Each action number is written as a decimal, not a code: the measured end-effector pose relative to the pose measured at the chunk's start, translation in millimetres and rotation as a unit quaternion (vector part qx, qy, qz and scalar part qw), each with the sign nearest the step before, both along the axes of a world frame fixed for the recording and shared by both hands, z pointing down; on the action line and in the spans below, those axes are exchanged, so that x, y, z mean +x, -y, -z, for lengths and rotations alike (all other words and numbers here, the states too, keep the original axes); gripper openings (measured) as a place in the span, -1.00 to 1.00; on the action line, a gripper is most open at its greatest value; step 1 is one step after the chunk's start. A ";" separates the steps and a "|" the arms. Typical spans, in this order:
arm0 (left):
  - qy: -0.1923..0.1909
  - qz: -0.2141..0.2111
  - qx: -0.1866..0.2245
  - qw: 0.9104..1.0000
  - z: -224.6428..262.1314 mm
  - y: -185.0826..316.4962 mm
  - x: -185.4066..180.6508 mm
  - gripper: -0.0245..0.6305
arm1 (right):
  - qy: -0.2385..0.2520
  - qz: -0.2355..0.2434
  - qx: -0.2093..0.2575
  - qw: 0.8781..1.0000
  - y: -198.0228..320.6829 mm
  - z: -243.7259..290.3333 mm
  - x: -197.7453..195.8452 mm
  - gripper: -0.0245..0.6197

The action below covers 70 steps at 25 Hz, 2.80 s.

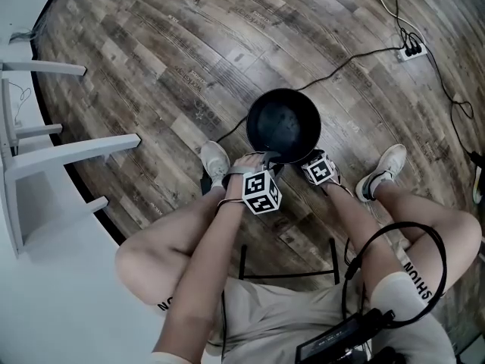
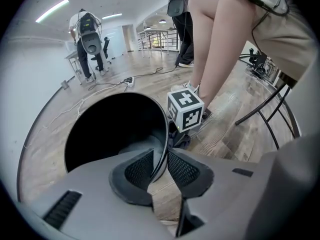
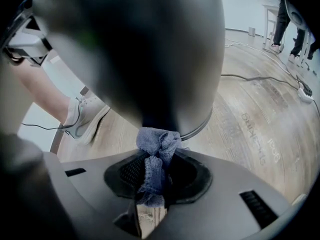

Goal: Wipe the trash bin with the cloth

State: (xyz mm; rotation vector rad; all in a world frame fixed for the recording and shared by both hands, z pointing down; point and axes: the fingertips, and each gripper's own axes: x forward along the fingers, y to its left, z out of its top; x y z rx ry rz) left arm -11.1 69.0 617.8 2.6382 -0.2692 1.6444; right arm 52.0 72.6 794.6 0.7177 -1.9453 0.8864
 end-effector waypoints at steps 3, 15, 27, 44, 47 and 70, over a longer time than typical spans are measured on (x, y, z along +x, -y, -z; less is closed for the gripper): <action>0.002 0.006 0.001 1.000 -1.5 -0.2 -0.2 -0.64 | 0.011 0.008 0.010 1.000 -4.4 15.7 3.4 -0.60; 0.014 0.070 -0.015 0.997 -3.3 -2.1 8.9 -0.63 | 0.041 0.058 0.038 0.997 -29.4 101.9 19.7 -0.60; -0.024 0.160 -0.036 0.986 2.0 2.3 47.3 -0.63 | 0.099 0.010 0.081 0.992 -11.1 185.8 36.8 -0.60; 0.010 0.042 0.003 0.999 -1.5 0.2 12.4 -0.58 | 0.124 -0.018 0.066 0.990 -3.3 205.6 5.8 -0.60; 0.007 0.031 0.006 0.999 -1.2 -1.2 13.9 -0.60 | 0.113 -0.005 0.068 0.991 -3.1 193.6 4.5 -0.60; 0.001 -0.037 0.012 0.999 1.5 -3.2 13.3 -0.68 | 0.046 0.043 0.051 0.997 2.9 91.1 5.2 -0.60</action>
